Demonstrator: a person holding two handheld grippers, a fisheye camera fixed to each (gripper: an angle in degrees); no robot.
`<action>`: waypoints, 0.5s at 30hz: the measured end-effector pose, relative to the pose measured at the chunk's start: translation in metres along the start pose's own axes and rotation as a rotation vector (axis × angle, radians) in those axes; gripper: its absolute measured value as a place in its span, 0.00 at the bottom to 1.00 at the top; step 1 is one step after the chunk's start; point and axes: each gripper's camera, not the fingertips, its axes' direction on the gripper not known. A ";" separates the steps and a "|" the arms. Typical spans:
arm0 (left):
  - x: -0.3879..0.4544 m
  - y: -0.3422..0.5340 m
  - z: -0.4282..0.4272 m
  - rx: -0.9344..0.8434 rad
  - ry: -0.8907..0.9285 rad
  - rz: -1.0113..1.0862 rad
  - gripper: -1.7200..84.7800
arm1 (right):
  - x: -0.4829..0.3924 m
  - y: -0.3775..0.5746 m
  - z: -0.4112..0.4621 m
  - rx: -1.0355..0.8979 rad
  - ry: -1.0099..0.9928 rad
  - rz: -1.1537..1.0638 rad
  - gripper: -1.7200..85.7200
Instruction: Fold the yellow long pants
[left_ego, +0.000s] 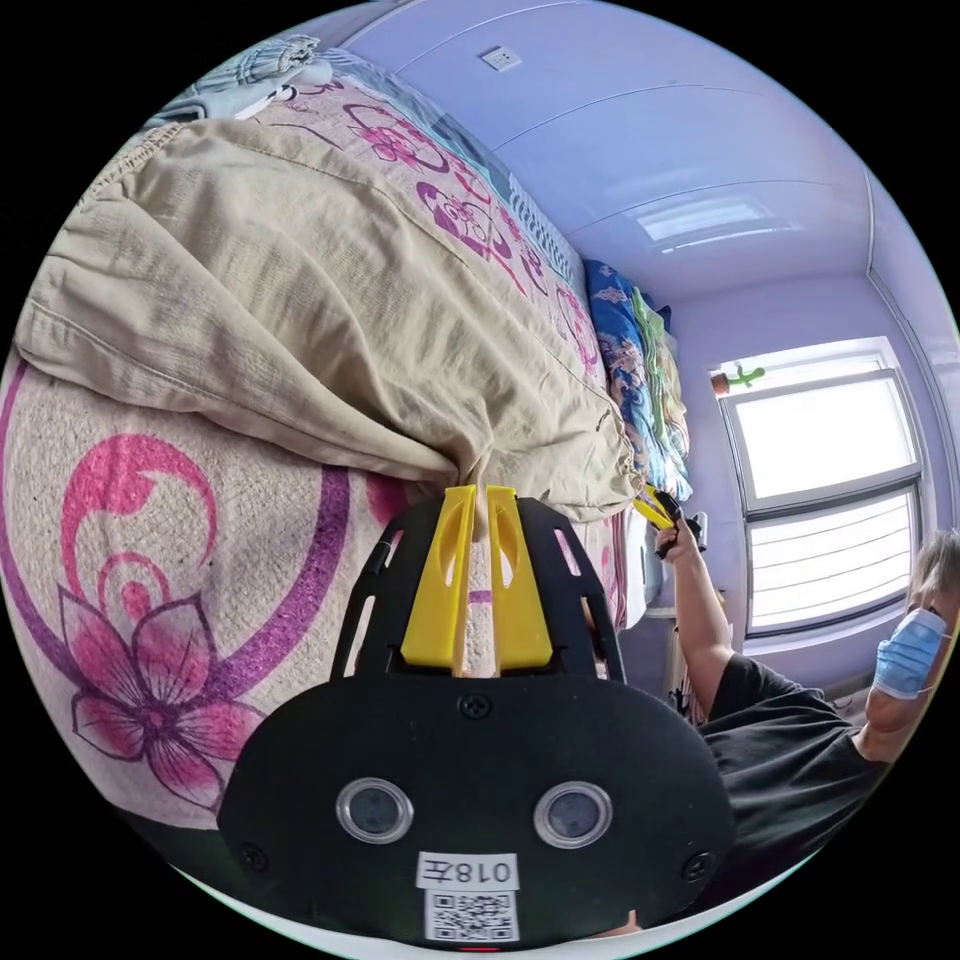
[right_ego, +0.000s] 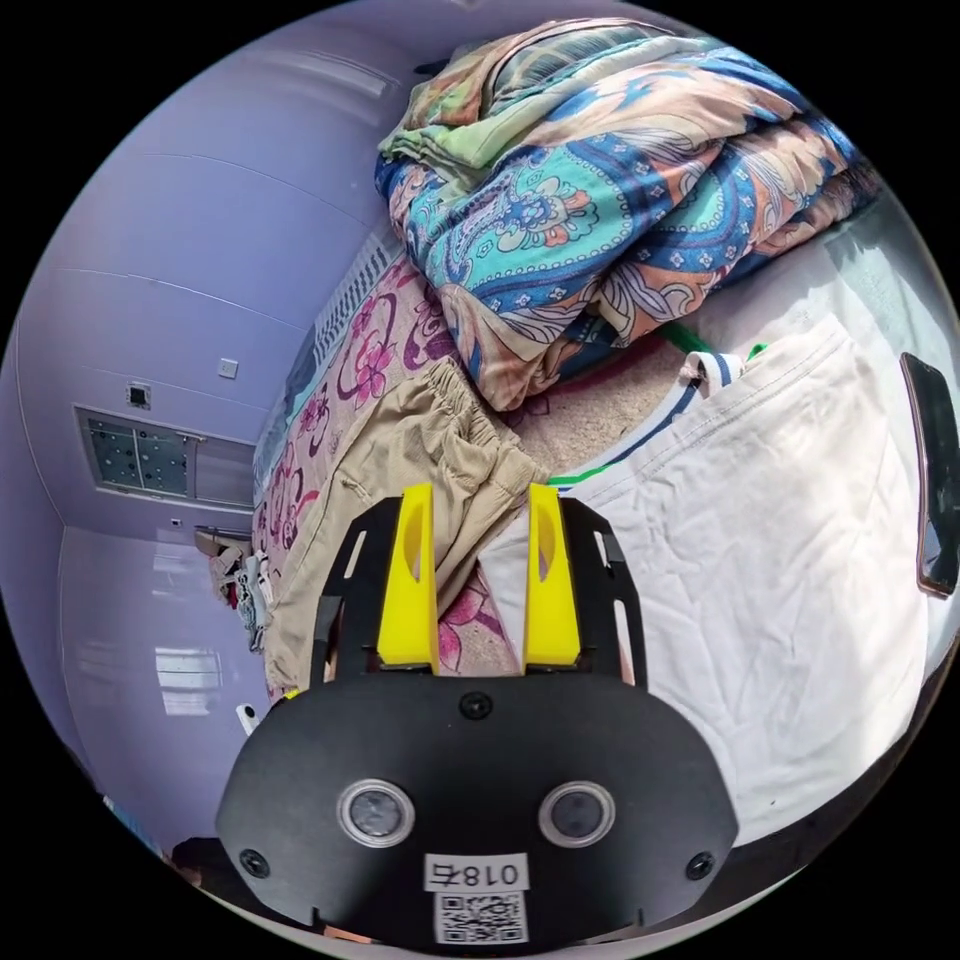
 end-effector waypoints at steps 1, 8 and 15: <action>0.000 0.002 0.001 -0.001 -0.010 0.002 0.04 | 0.000 -0.005 0.004 -0.023 0.003 0.004 0.19; -0.002 0.019 -0.018 0.041 -0.053 -0.021 0.05 | -0.015 -0.029 0.033 -0.098 0.121 0.014 0.15; -0.021 0.030 -0.017 0.004 -0.014 -0.058 0.07 | -0.054 -0.033 0.012 -0.071 0.138 -0.161 0.06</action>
